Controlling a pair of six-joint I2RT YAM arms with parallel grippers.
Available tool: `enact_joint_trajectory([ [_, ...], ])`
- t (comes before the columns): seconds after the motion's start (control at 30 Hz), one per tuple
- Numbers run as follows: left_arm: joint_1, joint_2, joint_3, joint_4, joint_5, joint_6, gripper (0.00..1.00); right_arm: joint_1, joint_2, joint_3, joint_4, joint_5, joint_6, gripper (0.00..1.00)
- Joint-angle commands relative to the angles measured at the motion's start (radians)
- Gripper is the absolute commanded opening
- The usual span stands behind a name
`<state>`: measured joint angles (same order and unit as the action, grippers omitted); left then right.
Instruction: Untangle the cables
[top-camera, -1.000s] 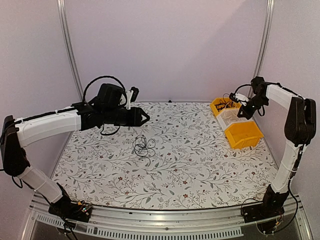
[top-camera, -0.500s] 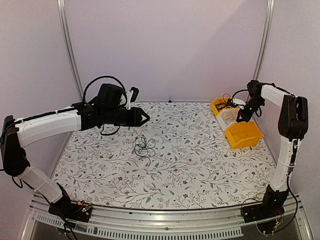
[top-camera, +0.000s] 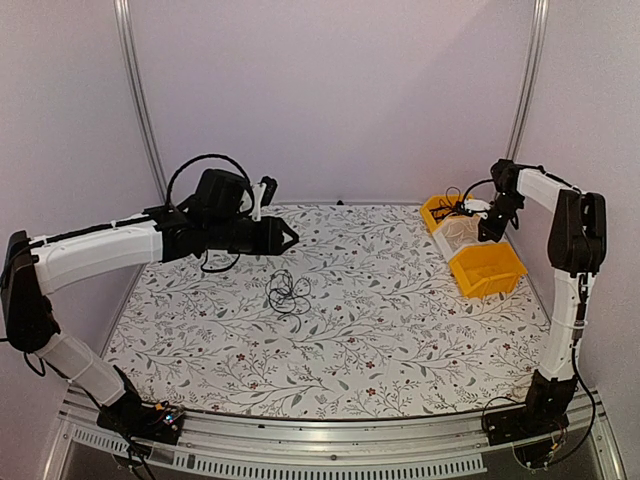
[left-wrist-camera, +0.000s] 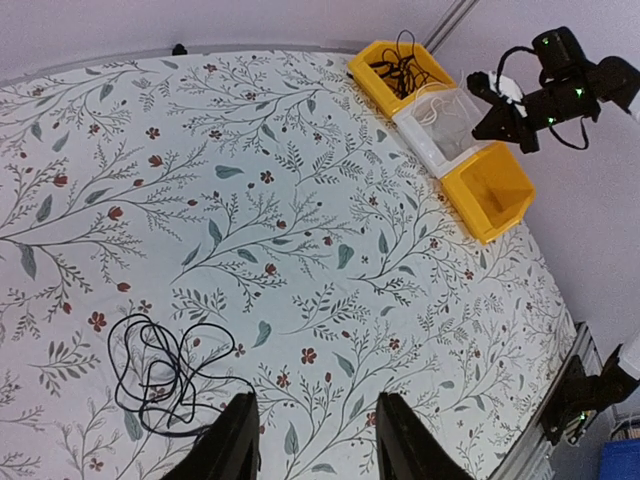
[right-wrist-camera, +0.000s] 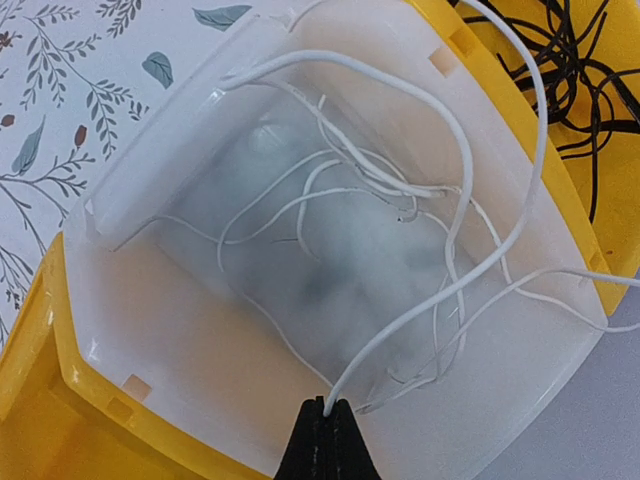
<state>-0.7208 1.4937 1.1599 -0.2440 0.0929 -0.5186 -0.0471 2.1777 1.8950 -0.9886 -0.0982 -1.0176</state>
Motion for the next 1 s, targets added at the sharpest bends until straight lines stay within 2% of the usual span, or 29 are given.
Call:
enact_joint_trajectory([
  [0.0,-0.007,-0.011,-0.023,0.009,-0.007,-0.016,0.43,-0.004,0.034,0.022,0.028,0.054,-0.060,0.00],
  [0.17,-0.007,-0.019,-0.022,0.005,-0.012,-0.013,0.43,-0.004,0.043,0.019,0.040,0.059,-0.059,0.04],
  [0.37,-0.006,-0.028,-0.024,-0.005,-0.024,-0.002,0.43,-0.004,-0.032,0.062,-0.028,0.048,-0.061,0.29],
  [0.5,-0.005,-0.025,-0.036,0.008,-0.018,0.001,0.43,-0.004,-0.104,0.132,-0.114,0.060,-0.110,0.39],
  [0.63,-0.004,-0.009,-0.033,0.015,-0.010,0.010,0.43,-0.004,-0.130,0.228,-0.169,0.117,-0.178,0.43],
  [0.73,0.003,0.002,-0.024,0.014,-0.005,0.017,0.43,-0.005,-0.133,0.292,-0.150,0.120,-0.181,0.48],
  [0.83,0.012,0.014,-0.012,0.013,0.001,0.019,0.43,-0.005,-0.144,0.281,-0.065,0.108,-0.111,0.48],
  [0.97,0.039,0.061,0.022,-0.059,-0.019,-0.001,0.44,-0.005,-0.155,0.245,0.040,0.038,0.038,0.44],
])
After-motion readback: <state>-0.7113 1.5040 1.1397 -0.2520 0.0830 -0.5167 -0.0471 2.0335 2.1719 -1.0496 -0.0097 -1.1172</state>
